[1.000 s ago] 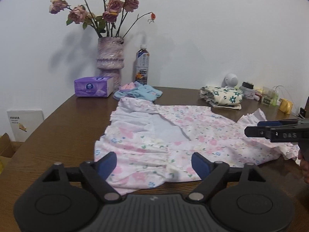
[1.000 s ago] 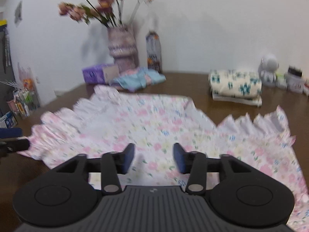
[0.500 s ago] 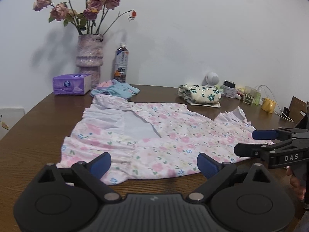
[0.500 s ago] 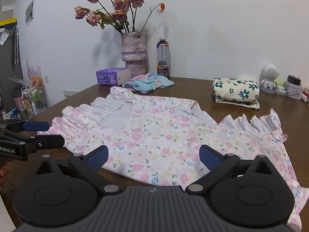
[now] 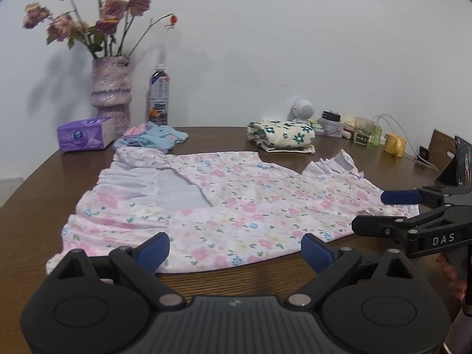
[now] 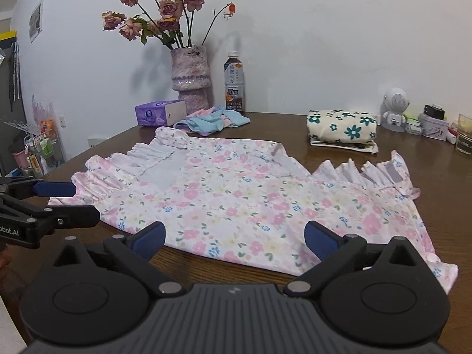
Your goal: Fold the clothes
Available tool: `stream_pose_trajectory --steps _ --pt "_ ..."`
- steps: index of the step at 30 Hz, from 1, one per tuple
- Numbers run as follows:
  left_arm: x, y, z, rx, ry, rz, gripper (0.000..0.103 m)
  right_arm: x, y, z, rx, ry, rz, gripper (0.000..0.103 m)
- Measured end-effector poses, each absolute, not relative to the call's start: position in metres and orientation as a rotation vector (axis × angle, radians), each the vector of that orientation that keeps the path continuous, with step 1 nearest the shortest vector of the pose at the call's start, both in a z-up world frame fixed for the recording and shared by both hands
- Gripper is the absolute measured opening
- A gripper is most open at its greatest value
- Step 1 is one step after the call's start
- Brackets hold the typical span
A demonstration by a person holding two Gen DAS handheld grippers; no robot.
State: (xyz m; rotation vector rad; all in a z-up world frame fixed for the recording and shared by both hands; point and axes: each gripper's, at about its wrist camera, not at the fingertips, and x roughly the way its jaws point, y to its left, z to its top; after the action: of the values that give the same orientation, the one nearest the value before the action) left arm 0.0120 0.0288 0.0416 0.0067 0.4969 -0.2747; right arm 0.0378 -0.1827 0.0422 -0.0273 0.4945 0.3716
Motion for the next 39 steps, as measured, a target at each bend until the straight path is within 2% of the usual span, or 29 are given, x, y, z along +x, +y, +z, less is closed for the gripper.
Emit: stream_pose_trajectory --steps 13,28,30,34,36,37,38,39 --pt "0.016 -0.037 0.045 0.15 0.486 -0.409 0.096 -0.003 -0.223 0.046 -0.2 0.414 0.311 0.102" --pt "0.023 -0.129 0.033 0.375 0.497 -0.571 0.095 -0.021 -0.287 0.027 -0.389 0.474 0.239 0.1" --pt "0.027 -0.142 0.029 0.411 0.502 -0.586 0.095 -0.019 -0.292 0.024 -0.419 0.494 0.249 0.094" --pt "0.032 -0.163 0.022 0.479 0.498 -0.618 0.093 -0.015 -0.294 0.022 -0.491 0.52 0.3 0.088" --pt "0.034 -0.171 0.019 0.509 0.493 -0.618 0.093 -0.011 -0.294 0.022 -0.516 0.543 0.331 0.074" --pt "0.035 -0.175 0.017 0.523 0.49 -0.617 0.092 -0.008 -0.294 0.022 -0.515 0.555 0.347 0.071" --pt "0.036 -0.177 0.016 0.535 0.488 -0.616 0.091 -0.005 -0.295 0.023 -0.502 0.568 0.363 0.061" --pt "0.036 -0.179 0.015 0.547 0.487 -0.615 0.09 -0.002 -0.295 0.024 -0.487 0.586 0.376 0.045"
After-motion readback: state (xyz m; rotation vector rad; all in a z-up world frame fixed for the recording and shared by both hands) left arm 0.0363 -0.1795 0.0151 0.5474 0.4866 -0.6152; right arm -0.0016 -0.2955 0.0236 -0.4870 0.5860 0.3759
